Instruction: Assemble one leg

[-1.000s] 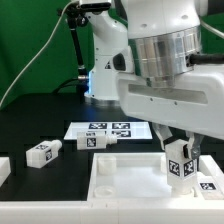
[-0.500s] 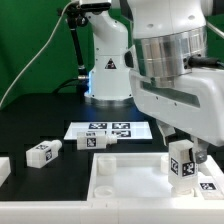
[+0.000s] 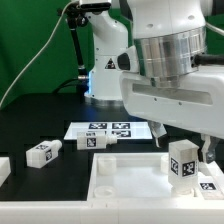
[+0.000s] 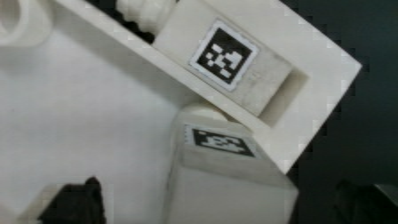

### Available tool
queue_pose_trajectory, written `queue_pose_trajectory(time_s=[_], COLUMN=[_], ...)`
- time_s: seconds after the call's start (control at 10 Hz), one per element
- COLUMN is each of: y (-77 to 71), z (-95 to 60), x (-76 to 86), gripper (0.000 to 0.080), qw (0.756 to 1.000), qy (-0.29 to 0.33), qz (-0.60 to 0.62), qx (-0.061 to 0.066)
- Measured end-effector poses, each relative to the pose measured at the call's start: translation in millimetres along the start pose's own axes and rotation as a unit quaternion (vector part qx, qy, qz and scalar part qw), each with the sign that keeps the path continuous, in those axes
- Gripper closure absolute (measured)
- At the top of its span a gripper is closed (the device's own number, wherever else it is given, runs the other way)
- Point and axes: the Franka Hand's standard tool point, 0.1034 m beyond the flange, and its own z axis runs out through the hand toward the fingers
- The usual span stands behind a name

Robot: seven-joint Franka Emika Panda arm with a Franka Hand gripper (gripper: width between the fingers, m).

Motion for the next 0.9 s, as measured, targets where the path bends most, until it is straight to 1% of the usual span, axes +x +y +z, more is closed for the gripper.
queue_pose_trajectory(time_s=[0.1, 0.2, 0.3, 0.4, 0.6, 0.7, 0.8, 0.9], y=[0.5, 0.1, -1.8, -1.3, -0.9, -1.2, -0.2, -0.2], z=[0.4, 1.1, 1.2, 1.1, 0.3, 0.2, 0.1, 0.1], x=[0.1, 0.0, 0.3, 1.2, 5.5, 6.0, 7.2, 7.2], gripper=[0.0152, 0.0150, 0.0150, 0.0150, 0.0150, 0.0150, 0.0150, 0.0150], qw=[0.999, 0.991, 0.981, 0.971, 0.926, 0.912, 0.878, 0.868], qy=[0.004, 0.016, 0.028, 0.027, 0.032, 0.031, 0.029, 0.028], qz=[-0.052, -0.128, -0.192, -0.238, -0.374, -0.408, -0.476, -0.494], qx=[-0.004, -0.015, -0.022, -0.024, -0.035, -0.036, -0.040, -0.040])
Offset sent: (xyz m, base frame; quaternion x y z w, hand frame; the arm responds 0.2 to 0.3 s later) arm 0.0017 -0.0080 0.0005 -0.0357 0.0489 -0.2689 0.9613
